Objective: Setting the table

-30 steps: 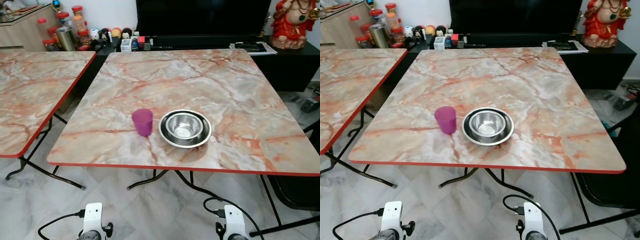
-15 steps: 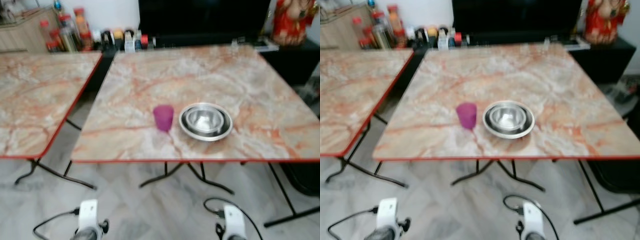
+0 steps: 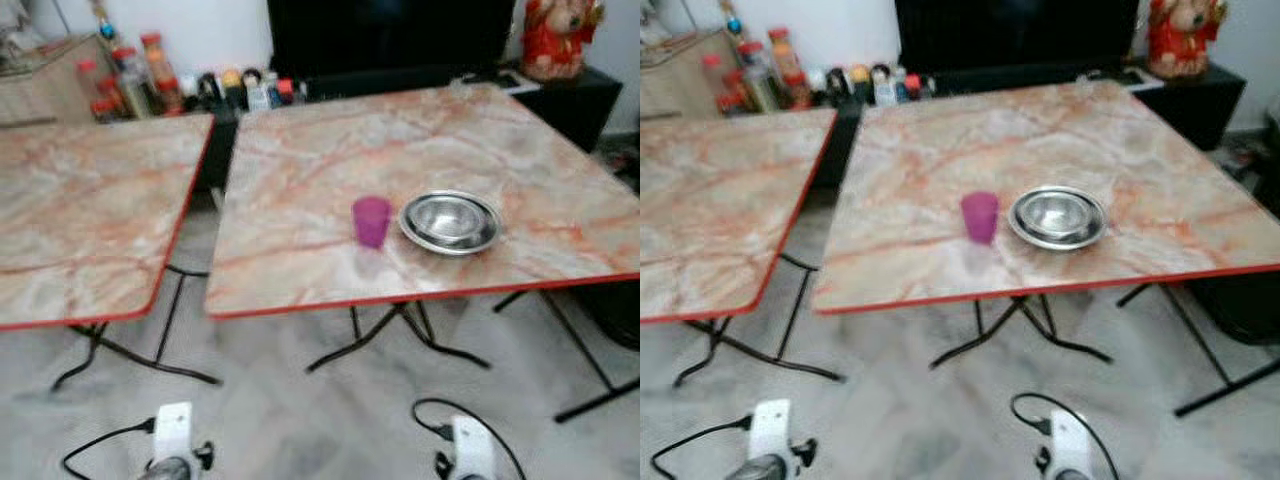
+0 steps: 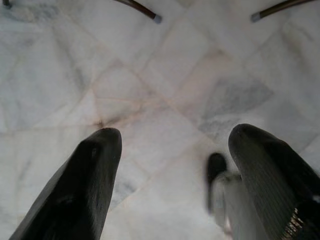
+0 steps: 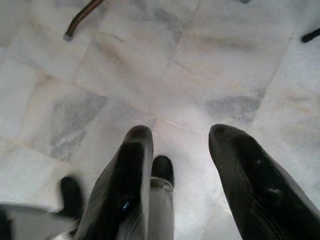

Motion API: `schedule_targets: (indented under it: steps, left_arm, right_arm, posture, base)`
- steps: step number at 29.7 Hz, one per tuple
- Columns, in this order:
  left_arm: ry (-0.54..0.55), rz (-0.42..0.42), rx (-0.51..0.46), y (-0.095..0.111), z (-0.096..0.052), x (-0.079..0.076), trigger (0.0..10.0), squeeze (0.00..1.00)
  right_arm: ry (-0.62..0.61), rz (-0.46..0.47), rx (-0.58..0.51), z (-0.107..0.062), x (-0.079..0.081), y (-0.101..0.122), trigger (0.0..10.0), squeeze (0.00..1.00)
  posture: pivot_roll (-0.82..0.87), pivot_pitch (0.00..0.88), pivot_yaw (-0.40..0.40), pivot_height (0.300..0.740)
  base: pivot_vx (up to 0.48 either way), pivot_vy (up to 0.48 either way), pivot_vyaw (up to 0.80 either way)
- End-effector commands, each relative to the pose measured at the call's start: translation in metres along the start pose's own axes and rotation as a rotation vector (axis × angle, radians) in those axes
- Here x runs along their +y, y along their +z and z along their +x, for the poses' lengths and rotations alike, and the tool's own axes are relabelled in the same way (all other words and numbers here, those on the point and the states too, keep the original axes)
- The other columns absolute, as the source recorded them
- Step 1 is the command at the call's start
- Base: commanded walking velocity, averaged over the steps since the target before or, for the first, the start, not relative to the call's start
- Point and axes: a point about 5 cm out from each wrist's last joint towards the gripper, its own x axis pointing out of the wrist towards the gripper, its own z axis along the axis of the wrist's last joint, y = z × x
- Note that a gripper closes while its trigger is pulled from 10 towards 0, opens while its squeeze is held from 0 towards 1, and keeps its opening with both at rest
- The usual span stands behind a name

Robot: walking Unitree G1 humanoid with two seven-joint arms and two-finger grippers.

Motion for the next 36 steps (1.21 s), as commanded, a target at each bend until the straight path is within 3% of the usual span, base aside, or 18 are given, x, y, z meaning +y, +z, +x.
schedule_targets:
  steps: [1,36]
  left_arm:
    - [0.029,0.007,0.009,0.0000,-0.0002,0.0104,10.0,0.00]
    - [0.040,-0.001,0.029,-0.0085,-0.0015,0.0116,10.0,0.00]
  right_arm:
    - [0.027,0.009,-0.019,0.0007,0.0117,0.0052,10.0,0.00]
    - [0.055,-0.040,-0.019,0.0009,0.0176,0.0072,10.0,0.00]
  posture:
    - [-0.06,0.000,0.062,0.740]
    - [-0.05,0.000,0.055,0.740]
  base:
    - [0.000,0.480,0.00]
    - [0.000,0.480,-0.05]
